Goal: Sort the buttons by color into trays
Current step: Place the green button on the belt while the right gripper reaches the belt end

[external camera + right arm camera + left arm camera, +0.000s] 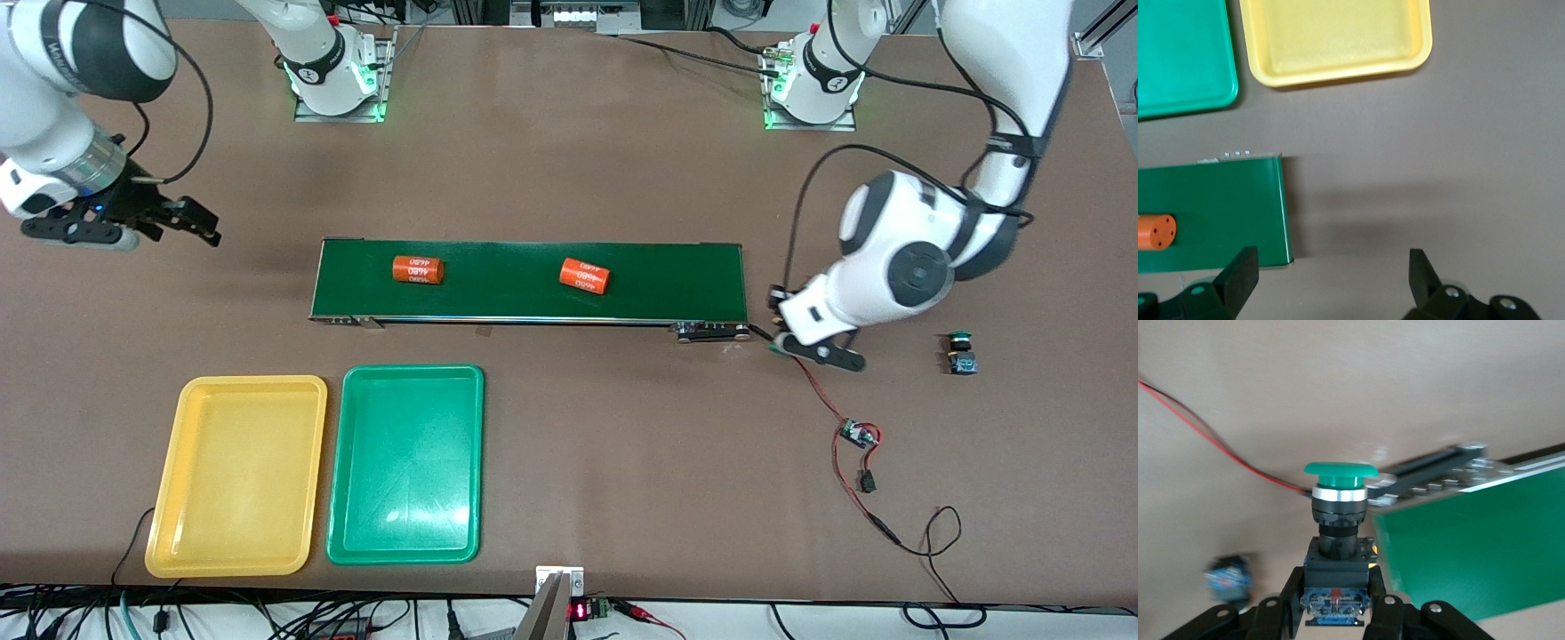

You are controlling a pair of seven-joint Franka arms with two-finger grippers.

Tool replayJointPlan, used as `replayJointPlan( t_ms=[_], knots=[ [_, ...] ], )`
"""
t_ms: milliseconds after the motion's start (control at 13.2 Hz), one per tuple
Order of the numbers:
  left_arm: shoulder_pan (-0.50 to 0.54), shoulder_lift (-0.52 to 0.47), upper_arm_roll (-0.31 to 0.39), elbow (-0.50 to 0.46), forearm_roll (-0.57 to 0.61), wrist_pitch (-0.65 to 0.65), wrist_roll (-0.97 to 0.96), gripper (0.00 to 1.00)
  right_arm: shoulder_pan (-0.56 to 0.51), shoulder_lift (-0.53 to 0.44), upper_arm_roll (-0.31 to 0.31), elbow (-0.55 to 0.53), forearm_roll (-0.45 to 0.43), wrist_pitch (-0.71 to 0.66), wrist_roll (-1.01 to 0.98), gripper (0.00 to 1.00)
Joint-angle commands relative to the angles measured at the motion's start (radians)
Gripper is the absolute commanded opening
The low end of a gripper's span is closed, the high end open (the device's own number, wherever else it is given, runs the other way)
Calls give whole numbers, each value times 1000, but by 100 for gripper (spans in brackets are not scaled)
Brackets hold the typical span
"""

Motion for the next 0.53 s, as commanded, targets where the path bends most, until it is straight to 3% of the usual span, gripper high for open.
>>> replayJointPlan(
  t_ms=[0,152,455],
  knots=[
    [2,-22,-114,-39,-18,-5,-226,0,5,-63,15,-70,8,22,7,100],
    [-18,-23,-139,-53,-18,-5,-324,0,6,-56,50,-61,8,30,61,100],
    [-21,-20,-140,-148,-64,69,-327,0,6,-44,136,-44,0,31,127,100]
  ],
)
